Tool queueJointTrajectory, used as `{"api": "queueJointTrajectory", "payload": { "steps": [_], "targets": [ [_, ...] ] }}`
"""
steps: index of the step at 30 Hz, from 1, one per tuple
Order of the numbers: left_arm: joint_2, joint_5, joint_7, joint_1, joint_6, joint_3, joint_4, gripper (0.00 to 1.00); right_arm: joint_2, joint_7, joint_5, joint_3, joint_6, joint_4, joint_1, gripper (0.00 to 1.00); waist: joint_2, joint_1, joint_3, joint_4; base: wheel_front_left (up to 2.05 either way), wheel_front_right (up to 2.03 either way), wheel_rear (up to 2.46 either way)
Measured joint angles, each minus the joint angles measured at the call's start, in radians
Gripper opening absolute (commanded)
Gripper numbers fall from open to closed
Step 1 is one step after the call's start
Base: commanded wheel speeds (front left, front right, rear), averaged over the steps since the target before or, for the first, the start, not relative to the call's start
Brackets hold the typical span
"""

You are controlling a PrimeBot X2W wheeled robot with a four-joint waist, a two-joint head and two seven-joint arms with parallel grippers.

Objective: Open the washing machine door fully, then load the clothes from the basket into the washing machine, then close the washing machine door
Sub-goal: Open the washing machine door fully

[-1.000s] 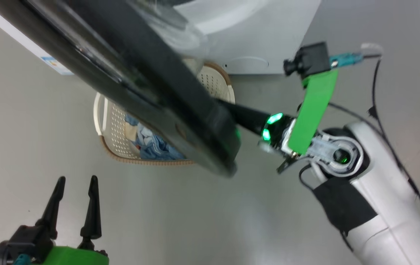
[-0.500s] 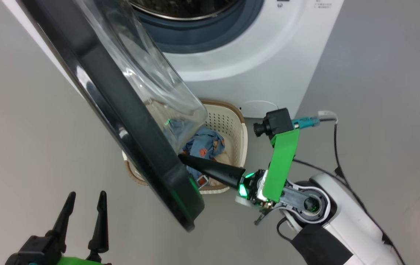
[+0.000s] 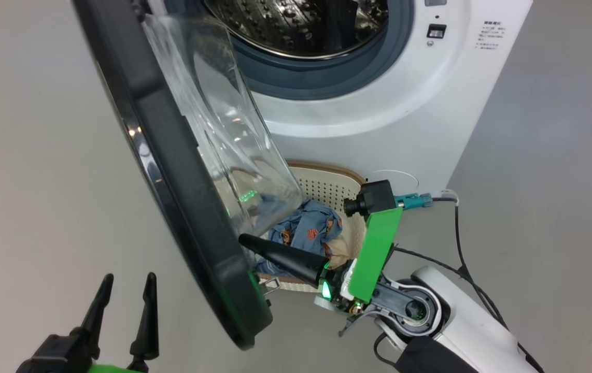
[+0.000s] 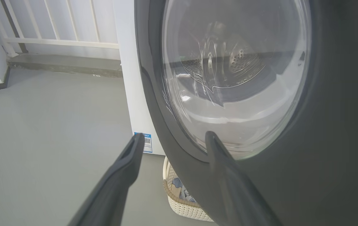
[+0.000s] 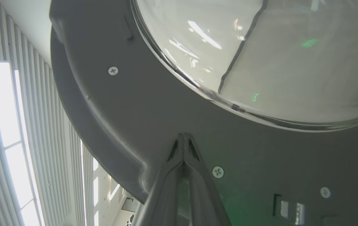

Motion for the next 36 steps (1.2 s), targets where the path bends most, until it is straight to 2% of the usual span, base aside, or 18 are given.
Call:
{"api": "queueJointTrajectory", "payload": {
  "steps": [10,17,18,19,20,21,26,29,34,36],
  "targets": [
    [0.000,0.001,0.000,0.002,-0.003,-0.004,0.006,1.00,0.000,-0.067,0.027,0.051,0.000,0.028,-0.004,0.00,0.0000,0.0000,-0.028,0.031,0.00,0.00,0.00],
    [0.000,0.011,0.000,0.003,-0.011,0.024,0.036,1.00,0.004,-0.111,0.009,0.051,0.000,0.020,-0.004,0.00,0.0000,0.0000,-0.046,0.009,0.00,0.00,0.00],
    [0.000,0.013,0.000,0.003,-0.011,0.030,0.037,1.00,0.006,-0.122,-0.009,0.046,0.000,0.011,-0.003,0.29,0.0000,0.0000,-0.048,0.003,0.00,0.00,0.00],
    [0.000,0.013,0.000,0.003,-0.013,0.036,0.038,1.00,0.006,-0.123,-0.024,0.040,0.000,-0.002,-0.002,0.46,0.0000,0.0001,-0.051,-0.004,0.00,0.00,0.00],
    [0.000,0.015,0.000,0.003,-0.014,0.043,0.037,1.00,0.007,-0.135,-0.049,0.033,0.000,-0.021,0.002,0.85,0.0000,0.0001,-0.053,-0.011,0.00,0.00,0.00],
    [0.000,0.019,0.000,0.003,-0.014,0.051,0.037,1.00,0.010,-0.147,-0.072,0.021,0.000,-0.038,0.007,1.00,0.0000,0.0000,-0.055,-0.018,0.00,0.00,0.00],
    [0.000,0.023,0.000,0.005,-0.014,0.084,0.037,1.00,-0.024,-0.250,-0.196,-0.029,0.000,-0.138,0.061,1.00,0.0000,0.0000,-0.068,-0.057,0.00,0.00,0.00],
    [0.000,0.030,0.000,0.009,-0.014,0.093,0.037,1.00,-0.088,-0.386,-0.307,-0.025,0.000,-0.182,0.086,1.00,0.0000,0.0001,-0.080,-0.076,0.00,0.00,0.00],
    [0.000,0.030,0.000,0.027,-0.018,0.129,0.035,1.00,-0.235,-0.656,-0.503,0.053,0.000,-0.193,0.115,1.00,0.0000,0.0000,-0.097,-0.107,0.00,0.00,0.00],
    [0.000,0.031,0.000,0.031,-0.018,0.147,0.030,1.00,-0.279,-0.708,-0.573,0.064,0.000,-0.167,0.128,1.00,0.0000,0.0000,-0.101,-0.122,0.00,0.00,0.00]
  ]
}}
